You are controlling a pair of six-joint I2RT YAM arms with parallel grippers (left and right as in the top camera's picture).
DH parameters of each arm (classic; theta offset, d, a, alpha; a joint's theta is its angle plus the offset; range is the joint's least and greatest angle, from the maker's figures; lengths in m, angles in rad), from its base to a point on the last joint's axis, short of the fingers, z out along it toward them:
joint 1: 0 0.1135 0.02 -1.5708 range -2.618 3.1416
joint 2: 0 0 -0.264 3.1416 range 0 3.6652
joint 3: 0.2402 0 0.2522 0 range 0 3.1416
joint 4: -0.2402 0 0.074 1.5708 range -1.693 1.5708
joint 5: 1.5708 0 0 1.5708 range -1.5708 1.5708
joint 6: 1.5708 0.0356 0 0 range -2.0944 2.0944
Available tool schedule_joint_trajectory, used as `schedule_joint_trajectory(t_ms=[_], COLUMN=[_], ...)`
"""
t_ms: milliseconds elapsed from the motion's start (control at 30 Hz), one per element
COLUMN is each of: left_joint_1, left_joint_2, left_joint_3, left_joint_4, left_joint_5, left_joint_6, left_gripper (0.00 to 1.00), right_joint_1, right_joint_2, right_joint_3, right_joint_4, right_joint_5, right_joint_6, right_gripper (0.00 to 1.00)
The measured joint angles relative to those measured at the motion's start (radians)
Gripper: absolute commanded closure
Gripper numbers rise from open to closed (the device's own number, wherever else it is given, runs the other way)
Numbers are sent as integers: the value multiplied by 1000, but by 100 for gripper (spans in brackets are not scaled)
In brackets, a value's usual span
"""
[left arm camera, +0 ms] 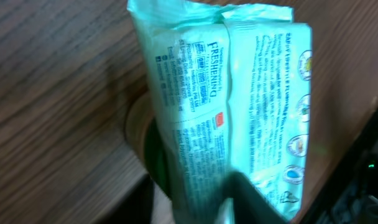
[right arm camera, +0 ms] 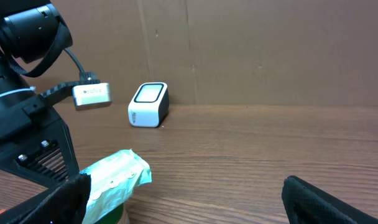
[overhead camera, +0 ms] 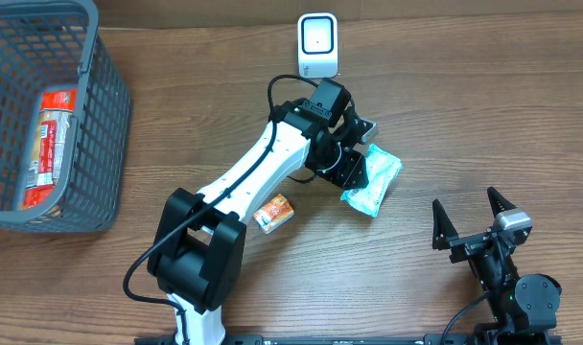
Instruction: Scan the item barcode
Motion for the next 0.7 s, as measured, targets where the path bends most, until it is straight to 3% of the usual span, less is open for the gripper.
schedule_joint_trajectory(t_ms=[400, 700], left_joint_1=[0, 31], left_joint_2=[0, -11], left_joint_3=[16, 145], left_joint_4=[-24, -100], left_joint_5=[24, 24], left_joint_6=[5, 5], left_gripper=[96, 96], right_joint_1=[0, 0], right_joint_2=[0, 0], right_joint_3=[0, 0], right_joint_4=[0, 0], right_joint_5=[0, 0], right_joint_6=[0, 0], right_gripper=[0, 0])
